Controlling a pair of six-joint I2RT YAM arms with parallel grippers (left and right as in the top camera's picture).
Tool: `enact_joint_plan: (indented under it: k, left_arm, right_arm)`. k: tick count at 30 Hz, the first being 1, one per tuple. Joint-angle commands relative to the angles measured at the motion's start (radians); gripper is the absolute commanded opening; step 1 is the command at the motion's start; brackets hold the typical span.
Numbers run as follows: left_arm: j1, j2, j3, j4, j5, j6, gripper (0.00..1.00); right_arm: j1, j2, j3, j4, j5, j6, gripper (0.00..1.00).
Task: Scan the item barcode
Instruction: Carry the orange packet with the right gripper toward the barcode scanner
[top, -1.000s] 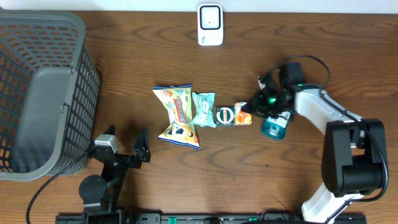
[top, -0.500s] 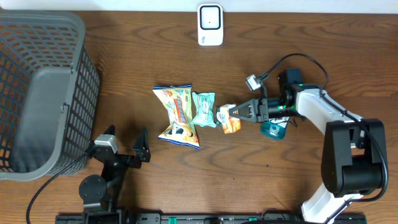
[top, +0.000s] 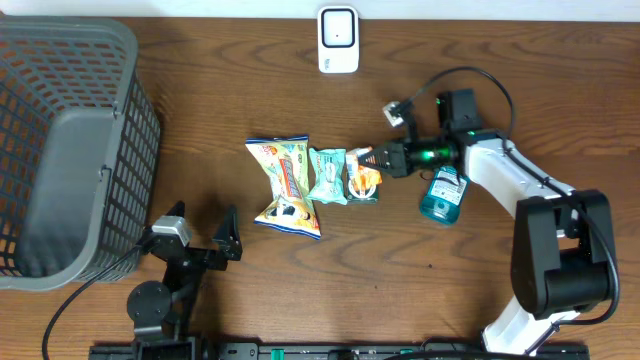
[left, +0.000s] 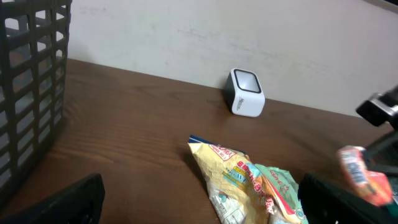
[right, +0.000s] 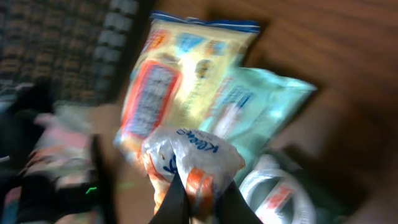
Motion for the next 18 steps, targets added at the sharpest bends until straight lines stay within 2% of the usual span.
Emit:
enact_joint_plan:
  k: [1, 5, 9, 12, 18]
  left_arm:
    - [-0.003, -0.007, -0.019, -0.032, 0.01, 0.002, 0.98]
    - [-0.003, -0.007, -0.019, -0.032, 0.01, 0.002, 0.98]
    - [-0.003, -0.007, -0.019, -0.032, 0.01, 0.002, 0.98]
    - [-0.003, -0.007, -0.019, -0.032, 0.01, 0.002, 0.98]
    - [-0.003, -0.007, -0.019, -0.032, 0.01, 0.002, 0.98]
  right_arm:
    - [0.084, -0.023, 0.107, 0.006, 0.364, 0.055, 0.01]
    - [0.192, -0.023, 0.18, 0.023, 0.845, -0.005, 0.01]
    - [0.291, -0.022, 0.212, 0.1, 1.166, -0.145, 0.01]
    - [0.33, -0.008, 0.214, 0.18, 1.271, -0.212, 0.01]
    - [0.322, 0.066, 0.304, 0.313, 1.283, -0.267, 0.01]
